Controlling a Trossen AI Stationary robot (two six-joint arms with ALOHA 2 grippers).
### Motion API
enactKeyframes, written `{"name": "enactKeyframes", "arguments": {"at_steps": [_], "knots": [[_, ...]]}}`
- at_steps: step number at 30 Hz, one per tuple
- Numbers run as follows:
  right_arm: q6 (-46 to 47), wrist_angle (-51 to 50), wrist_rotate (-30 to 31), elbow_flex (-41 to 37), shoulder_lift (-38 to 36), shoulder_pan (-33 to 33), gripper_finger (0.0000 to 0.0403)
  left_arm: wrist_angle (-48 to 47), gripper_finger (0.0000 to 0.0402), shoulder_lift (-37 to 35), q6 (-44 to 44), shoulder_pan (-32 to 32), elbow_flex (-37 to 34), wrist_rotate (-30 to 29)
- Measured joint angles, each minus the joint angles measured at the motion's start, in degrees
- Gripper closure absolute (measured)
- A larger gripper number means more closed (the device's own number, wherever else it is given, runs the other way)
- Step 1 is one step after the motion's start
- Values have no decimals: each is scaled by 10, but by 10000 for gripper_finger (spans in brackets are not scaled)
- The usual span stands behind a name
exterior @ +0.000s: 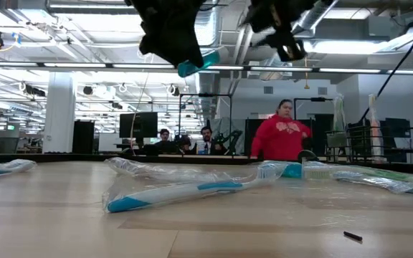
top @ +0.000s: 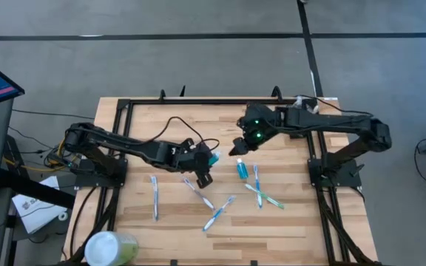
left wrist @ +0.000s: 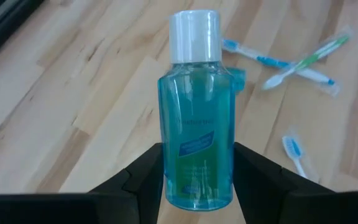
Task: Pick & Place toothbrushing station
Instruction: Put the left blue mouthwash into the middle section of wire organizer
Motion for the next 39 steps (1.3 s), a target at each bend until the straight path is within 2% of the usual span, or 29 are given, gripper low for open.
{"name": "enactKeyframes", "arguments": {"at_steps": [2, 4, 7, 14, 24, 39], "knots": [[20, 65, -35, -10, 9, -4, 232, 3, 242, -13, -6, 0, -11, -2], [41, 86, -65, -23, 16, -6, 233, 0, 242, -19, -6, -1, -16, -3], [57, 101, -71, -21, 34, -4, 232, -4, 243, -27, -1, -2, -22, -5], [96, 122, -45, -20, 59, 9, 208, 2, 240, -26, 0, -2, -21, -4], [117, 147, -28, -21, 63, 7, 150, 1, 239, -26, 3, -5, -21, -1], [129, 172, -27, -21, 63, 8, 148, 4, 239, -26, 13, -5, -21, -1]]}}
